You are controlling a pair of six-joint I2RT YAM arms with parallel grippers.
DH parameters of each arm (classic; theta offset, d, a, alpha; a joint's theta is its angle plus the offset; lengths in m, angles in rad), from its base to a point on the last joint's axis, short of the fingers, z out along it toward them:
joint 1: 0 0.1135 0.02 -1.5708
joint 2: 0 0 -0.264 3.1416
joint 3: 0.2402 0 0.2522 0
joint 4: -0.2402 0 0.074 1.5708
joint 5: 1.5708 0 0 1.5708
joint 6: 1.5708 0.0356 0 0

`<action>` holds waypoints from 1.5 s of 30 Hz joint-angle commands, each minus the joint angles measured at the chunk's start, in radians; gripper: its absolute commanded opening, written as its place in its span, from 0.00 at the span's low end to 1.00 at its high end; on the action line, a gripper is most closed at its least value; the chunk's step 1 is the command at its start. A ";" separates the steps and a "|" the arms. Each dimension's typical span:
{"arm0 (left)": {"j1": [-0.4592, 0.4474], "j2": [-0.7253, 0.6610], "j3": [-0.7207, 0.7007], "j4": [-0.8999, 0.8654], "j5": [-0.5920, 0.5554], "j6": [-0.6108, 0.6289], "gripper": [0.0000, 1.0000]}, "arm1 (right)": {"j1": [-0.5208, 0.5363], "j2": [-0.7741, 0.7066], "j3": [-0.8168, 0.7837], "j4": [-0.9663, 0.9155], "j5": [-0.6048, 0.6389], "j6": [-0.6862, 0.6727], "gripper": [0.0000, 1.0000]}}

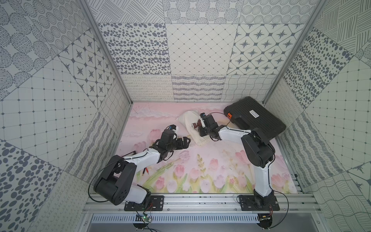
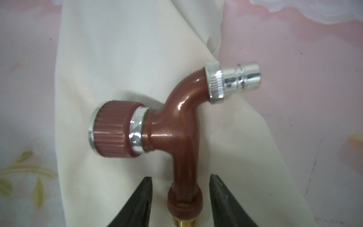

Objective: Close the soil bag
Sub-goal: Pick up the distractor from the center of the board, then place the distractor at the center of the board.

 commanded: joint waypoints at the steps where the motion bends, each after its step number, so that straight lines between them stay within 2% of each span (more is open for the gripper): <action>1: -0.003 0.022 0.020 0.014 0.025 -0.037 0.98 | -0.007 0.044 0.067 0.010 0.025 0.021 0.45; 7: -0.003 0.030 0.033 0.009 0.034 -0.042 0.98 | -0.009 0.066 0.098 -0.003 0.013 0.024 0.26; 12: -0.005 0.017 0.035 -0.002 0.043 -0.041 0.98 | -0.018 -0.013 0.043 -0.006 0.015 0.023 0.14; 16: -0.008 -0.008 0.031 -0.018 0.040 -0.035 0.98 | -0.044 -0.160 -0.060 -0.010 0.024 0.025 0.12; 21: -0.042 -0.033 0.047 -0.073 0.009 0.006 0.98 | -0.150 -0.368 -0.231 -0.072 0.052 0.070 0.12; 25: -0.081 -0.041 0.071 -0.113 -0.021 0.042 0.98 | -0.255 -0.506 -0.364 -0.200 0.059 0.181 0.12; 30: -0.156 -0.027 0.145 -0.213 -0.092 0.142 0.98 | -0.296 -0.641 -0.534 -0.335 0.117 0.324 0.12; 35: -0.268 0.037 0.253 -0.331 -0.212 0.290 0.98 | -0.315 -0.689 -0.673 -0.376 0.101 0.440 0.17; 39: -0.341 0.158 0.377 -0.443 -0.314 0.405 0.95 | -0.315 -0.663 -0.685 -0.366 0.123 0.450 0.32; 45: -0.387 0.365 0.578 -0.576 -0.367 0.518 0.87 | -0.312 -0.705 -0.691 -0.360 0.125 0.429 0.51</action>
